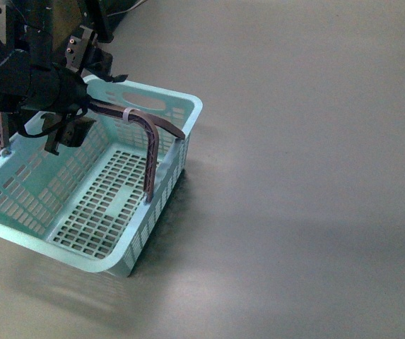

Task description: Pick lemon and mango into basket

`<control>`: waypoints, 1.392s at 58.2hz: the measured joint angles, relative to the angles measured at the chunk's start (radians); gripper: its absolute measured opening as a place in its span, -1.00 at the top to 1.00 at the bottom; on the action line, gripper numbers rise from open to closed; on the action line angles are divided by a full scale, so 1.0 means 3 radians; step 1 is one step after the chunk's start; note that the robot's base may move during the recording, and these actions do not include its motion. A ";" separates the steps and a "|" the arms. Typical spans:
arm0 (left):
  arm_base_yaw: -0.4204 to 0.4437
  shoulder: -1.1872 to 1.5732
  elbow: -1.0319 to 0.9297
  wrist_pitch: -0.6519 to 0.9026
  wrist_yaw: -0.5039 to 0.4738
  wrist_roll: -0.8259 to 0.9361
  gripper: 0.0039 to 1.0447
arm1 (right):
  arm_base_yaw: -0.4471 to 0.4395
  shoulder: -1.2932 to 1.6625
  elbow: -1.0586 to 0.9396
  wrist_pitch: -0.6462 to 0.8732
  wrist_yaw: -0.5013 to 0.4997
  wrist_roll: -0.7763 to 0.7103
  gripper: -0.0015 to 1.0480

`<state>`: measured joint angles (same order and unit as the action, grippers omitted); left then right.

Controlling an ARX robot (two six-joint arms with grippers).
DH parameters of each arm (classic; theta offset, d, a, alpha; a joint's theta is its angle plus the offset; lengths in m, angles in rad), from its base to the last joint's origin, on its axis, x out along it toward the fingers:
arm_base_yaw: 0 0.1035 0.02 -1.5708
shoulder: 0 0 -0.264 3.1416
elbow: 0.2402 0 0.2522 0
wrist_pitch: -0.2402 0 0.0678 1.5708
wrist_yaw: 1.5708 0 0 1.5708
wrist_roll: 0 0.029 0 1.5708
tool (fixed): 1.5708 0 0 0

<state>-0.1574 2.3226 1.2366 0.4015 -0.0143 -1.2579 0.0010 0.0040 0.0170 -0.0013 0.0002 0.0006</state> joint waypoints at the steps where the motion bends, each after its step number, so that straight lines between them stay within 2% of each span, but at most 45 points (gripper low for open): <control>1: -0.0001 0.0009 0.0008 -0.0011 -0.0004 -0.0005 -0.25 | 0.0000 0.0000 0.0000 0.0000 0.0000 0.0000 -0.83; 10: -0.0028 0.0025 0.0022 -0.0069 -0.0039 -0.0127 0.19 | 0.0000 0.0000 0.0000 0.0000 0.0000 0.0000 -0.83; 16: -0.0051 0.0025 0.0022 -0.0093 -0.0069 -0.0238 0.64 | 0.0000 0.0000 0.0000 0.0000 0.0000 0.0000 -0.83; 22: -0.0065 0.0011 0.0015 -0.0122 -0.0113 -0.0348 0.89 | 0.0000 0.0000 0.0000 0.0000 0.0000 0.0000 -0.83; 37: -0.0106 -0.0221 -0.0210 -0.0188 -0.0200 -0.0398 0.90 | 0.0000 0.0000 0.0000 0.0000 0.0000 0.0000 -0.83; 51: -0.0127 -0.0871 -0.0707 -0.0181 -0.0266 -0.0490 0.91 | 0.0000 0.0000 0.0000 0.0000 0.0000 0.0000 -0.83; 65: -0.0131 -0.2015 -0.1298 -0.0281 -0.0333 -0.0624 0.91 | 0.0000 0.0000 0.0000 0.0000 0.0000 0.0000 -0.83; 81: -0.0257 -0.3571 -0.1634 -0.0896 -0.0563 -0.0848 0.91 | 0.0000 0.0000 0.0000 0.0000 0.0000 0.0000 -0.83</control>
<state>-0.2344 1.2514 0.7464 0.1326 -0.1833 -1.5124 0.0010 0.0040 0.0170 -0.0013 0.0002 0.0006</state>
